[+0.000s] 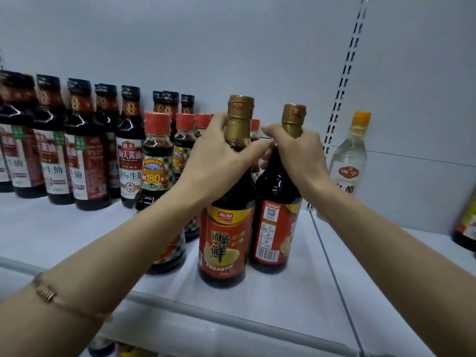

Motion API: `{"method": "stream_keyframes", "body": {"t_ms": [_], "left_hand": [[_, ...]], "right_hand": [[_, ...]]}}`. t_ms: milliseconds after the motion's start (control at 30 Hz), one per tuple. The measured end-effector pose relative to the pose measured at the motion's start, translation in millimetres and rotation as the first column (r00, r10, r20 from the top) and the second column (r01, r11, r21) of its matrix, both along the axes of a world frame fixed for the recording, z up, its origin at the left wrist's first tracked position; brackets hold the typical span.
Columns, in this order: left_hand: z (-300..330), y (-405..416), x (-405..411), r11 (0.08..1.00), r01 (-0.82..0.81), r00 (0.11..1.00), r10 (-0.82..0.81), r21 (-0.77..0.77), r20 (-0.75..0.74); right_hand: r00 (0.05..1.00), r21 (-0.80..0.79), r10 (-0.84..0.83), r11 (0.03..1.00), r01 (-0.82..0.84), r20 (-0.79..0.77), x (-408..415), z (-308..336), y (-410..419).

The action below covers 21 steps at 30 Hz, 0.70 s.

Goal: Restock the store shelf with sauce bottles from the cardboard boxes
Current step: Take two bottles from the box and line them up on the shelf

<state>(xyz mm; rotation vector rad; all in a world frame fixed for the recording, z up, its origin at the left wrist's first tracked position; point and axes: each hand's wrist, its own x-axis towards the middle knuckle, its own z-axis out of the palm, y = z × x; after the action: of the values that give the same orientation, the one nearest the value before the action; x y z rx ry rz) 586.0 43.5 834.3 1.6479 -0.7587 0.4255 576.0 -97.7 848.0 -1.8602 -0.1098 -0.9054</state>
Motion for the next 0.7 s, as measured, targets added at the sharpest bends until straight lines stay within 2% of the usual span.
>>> {"method": "stream_keyframes", "body": {"t_ms": [67, 133, 200, 300, 367, 467, 533, 700], "left_hand": [[-21.2, 5.2, -9.7, 1.000, -0.005, 1.000, 0.005, -0.002, 0.008], [-42.1, 11.8, -18.4, 0.999, 0.029, 0.999, -0.029, -0.035, -0.024], [-58.3, 17.7, -22.5, 0.989, 0.125, 0.988, -0.131, -0.076, -0.080], [-76.4, 25.0, -24.1, 0.976, 0.218, 0.967, -0.220, -0.024, -0.128], [-87.2, 28.0, -23.9, 0.975, 0.222, 0.965, -0.221, -0.011, -0.141], [-92.6, 27.9, -21.2, 0.975, 0.222, 0.961, -0.220, -0.010, -0.165], [-92.2, 27.4, -20.7, 0.973, 0.232, 0.955, -0.230, -0.013, -0.185], [-91.4, 26.1, -17.3, 0.973, 0.229, 0.950, -0.219, 0.020, -0.220]], "right_hand": [[1.000, -0.065, 0.014, 0.998, -0.014, 0.002, -2.8, -13.7, -3.9], [0.998, -0.047, 0.053, 0.997, -0.055, -0.031, -5.7, -31.3, -8.0], [0.997, -0.016, 0.058, 0.998, -0.059, -0.057, -7.8, -40.2, -9.1], [0.989, -0.039, 0.116, 0.992, -0.120, -0.089, -9.2, -37.6, -11.8], [0.956, -0.042, 0.213, 0.973, -0.225, -0.202, -13.0, -34.1, -19.6], [0.836, 0.031, 0.336, 0.933, -0.359, -0.434, -21.8, -34.2, -35.3], [0.840, 0.006, 0.303, 0.942, -0.337, -0.451, -22.0, -38.2, -37.6], [0.933, -0.113, 0.048, 0.989, -0.094, -0.358, 4.9, -42.1, -29.3]]}}
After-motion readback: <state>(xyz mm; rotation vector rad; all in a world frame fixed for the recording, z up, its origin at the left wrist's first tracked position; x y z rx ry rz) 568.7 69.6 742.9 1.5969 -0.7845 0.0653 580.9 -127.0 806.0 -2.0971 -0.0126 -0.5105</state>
